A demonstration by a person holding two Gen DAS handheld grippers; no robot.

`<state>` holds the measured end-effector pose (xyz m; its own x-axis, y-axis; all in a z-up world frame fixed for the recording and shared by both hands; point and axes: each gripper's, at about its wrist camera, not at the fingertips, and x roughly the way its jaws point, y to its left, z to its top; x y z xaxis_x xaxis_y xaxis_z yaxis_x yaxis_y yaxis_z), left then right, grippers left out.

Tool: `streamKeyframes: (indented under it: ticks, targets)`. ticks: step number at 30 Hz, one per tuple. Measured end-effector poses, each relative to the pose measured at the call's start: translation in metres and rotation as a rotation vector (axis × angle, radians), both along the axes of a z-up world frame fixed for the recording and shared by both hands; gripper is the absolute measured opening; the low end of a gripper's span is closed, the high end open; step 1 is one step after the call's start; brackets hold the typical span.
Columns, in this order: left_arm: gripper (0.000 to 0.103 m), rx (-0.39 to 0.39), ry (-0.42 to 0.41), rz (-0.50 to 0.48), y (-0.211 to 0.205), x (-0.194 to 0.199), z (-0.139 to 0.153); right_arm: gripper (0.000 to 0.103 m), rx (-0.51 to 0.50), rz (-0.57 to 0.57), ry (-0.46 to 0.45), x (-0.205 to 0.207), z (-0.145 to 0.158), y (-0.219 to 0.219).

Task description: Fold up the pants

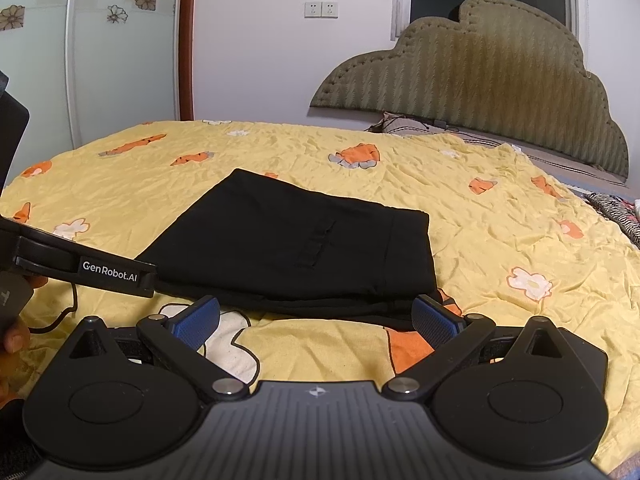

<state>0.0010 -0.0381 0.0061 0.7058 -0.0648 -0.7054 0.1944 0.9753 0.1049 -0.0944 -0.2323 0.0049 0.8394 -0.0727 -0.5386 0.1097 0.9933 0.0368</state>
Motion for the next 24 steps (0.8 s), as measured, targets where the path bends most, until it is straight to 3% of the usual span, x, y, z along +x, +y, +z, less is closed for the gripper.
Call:
streamKeyframes:
  ticks: [14, 24]
  targets:
    - [0.097, 0.006, -0.002, -0.003, -0.0010, -0.0006, -0.0006, 0.103, 0.002, 0.002, 0.002, -0.0001, -0.0006, 0.0003]
    - [0.097, 0.027, -0.061, -0.014, -0.0013, -0.0058, 0.0037, 0.103, 0.003, 0.013, 0.006, 0.0008, -0.0016, 0.0032]
